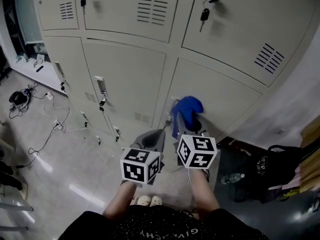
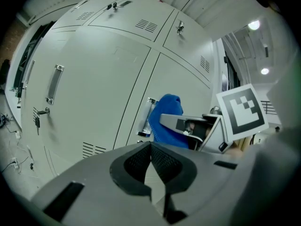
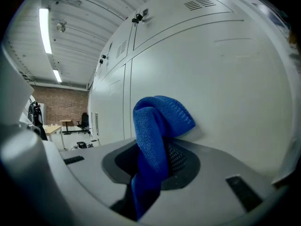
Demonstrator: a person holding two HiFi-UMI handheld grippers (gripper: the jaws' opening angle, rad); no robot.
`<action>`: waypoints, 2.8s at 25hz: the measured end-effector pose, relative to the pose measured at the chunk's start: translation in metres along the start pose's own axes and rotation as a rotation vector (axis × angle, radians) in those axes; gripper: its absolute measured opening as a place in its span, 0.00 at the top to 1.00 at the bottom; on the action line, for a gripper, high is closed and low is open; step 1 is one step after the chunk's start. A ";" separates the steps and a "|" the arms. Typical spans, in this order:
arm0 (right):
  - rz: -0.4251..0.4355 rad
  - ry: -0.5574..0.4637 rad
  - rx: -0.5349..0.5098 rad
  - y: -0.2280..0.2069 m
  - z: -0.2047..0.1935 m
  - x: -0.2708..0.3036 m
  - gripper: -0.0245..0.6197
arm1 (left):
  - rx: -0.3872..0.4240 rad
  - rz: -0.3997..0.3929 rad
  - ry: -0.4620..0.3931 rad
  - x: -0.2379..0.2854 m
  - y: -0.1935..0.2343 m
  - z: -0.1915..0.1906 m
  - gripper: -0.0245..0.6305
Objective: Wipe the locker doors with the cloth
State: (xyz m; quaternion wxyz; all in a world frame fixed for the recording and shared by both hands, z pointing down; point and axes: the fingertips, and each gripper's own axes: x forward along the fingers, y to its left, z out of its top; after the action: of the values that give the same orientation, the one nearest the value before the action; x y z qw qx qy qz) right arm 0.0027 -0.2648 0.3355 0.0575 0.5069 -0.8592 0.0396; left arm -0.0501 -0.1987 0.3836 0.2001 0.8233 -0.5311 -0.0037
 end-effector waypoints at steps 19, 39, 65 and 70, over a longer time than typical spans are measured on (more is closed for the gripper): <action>-0.149 -0.024 0.009 -0.082 -0.001 -0.055 0.82 | 0.051 -0.236 0.077 0.060 -0.092 -0.018 0.95; -0.382 0.002 0.048 -0.161 -0.016 -0.110 0.82 | 0.069 -0.352 0.117 0.072 -0.149 -0.035 0.95; 0.031 0.154 -0.060 0.010 -0.071 -0.001 0.82 | 0.010 -0.020 0.070 0.016 0.002 -0.033 0.95; 0.021 0.167 -0.035 0.008 -0.077 0.010 0.82 | -0.002 -0.012 0.096 0.020 0.011 -0.042 0.95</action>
State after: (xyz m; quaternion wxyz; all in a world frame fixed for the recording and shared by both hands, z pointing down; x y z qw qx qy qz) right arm -0.0046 -0.2604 0.4130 0.1375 0.4916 -0.8573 0.0675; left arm -0.0422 -0.2062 0.4300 0.2262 0.8254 -0.5162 0.0339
